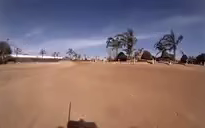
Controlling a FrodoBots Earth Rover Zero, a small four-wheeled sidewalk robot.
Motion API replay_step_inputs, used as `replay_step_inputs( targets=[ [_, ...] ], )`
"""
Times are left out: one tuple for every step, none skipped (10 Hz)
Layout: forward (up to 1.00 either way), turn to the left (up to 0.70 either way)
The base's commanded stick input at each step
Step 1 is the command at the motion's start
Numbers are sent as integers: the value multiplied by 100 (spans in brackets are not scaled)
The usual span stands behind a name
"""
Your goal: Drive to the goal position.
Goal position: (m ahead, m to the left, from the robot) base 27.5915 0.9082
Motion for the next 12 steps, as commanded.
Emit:
replay_step_inputs(
  targets=[
    [70, 1],
    [70, 0],
    [70, 0],
    [70, 0],
    [70, 0],
    [70, 0],
    [70, 0],
    [70, 0],
    [70, 0],
    [70, 0],
    [70, 0],
    [70, 0]
  ],
)
